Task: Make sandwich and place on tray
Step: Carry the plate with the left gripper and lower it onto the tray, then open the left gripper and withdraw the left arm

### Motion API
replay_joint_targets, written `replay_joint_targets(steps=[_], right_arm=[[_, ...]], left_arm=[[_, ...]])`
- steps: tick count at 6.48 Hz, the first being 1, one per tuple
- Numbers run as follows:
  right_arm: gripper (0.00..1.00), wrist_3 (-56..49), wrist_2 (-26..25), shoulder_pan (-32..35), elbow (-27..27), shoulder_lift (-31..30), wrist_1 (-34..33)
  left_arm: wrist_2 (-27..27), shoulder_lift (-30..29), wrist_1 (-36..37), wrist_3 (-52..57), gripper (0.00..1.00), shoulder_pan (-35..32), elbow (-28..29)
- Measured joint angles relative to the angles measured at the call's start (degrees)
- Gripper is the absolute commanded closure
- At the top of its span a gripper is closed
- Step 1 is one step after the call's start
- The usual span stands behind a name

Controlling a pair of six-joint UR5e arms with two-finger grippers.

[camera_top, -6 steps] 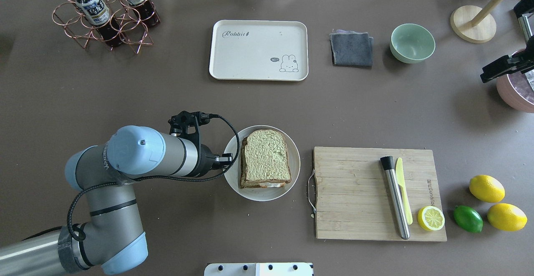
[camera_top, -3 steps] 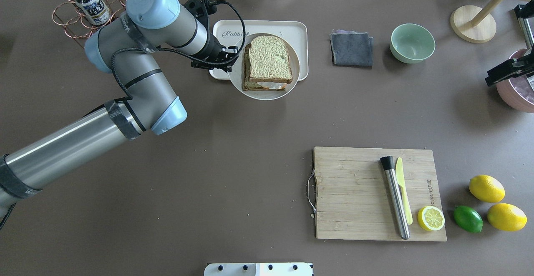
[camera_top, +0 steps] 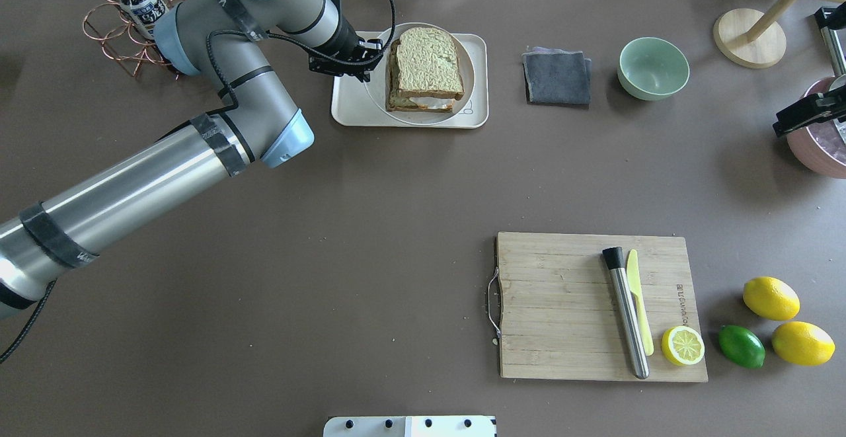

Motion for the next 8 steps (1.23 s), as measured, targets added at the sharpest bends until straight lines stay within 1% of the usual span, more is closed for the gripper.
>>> replay_joint_targets(steps=[1, 2, 3, 4, 6, 7, 8], right_arm=[[0.00, -0.3, 0.0, 0.1, -0.2, 0.1, 0.0], [0.00, -0.7, 0.0, 0.2, -0.3, 0.1, 0.0], [0.00, -0.9, 0.0, 0.3, -0.4, 0.0, 0.0], [0.00, -1.0, 0.0, 0.4, -0.6, 0.0, 0.0], [0.00, -0.9, -0.1, 0.4, -0.9, 0.0, 0.0], [0.00, -0.9, -0.1, 0.4, -1.0, 0.0, 0.0], [0.00, -0.9, -0.1, 0.4, -1.1, -0.1, 0.0]], left_arm=[[0.1, -1.5, -1.3, 1.4, 1.00, -0.2, 3.3], [0.2, -2.4, -2.1, 1.8, 1.00, 0.1, 4.3], [0.3, -3.1, -2.7, 1.8, 0.08, 0.7, 4.6], [0.3, -3.3, -3.2, 2.1, 0.02, 1.0, 4.7], [0.4, -2.3, -4.4, 4.6, 0.02, 0.6, 3.9], [0.4, 0.0, -4.5, 5.0, 0.02, 0.0, 0.7], [0.2, 3.9, -4.2, 5.0, 0.02, -0.3, -5.1]])
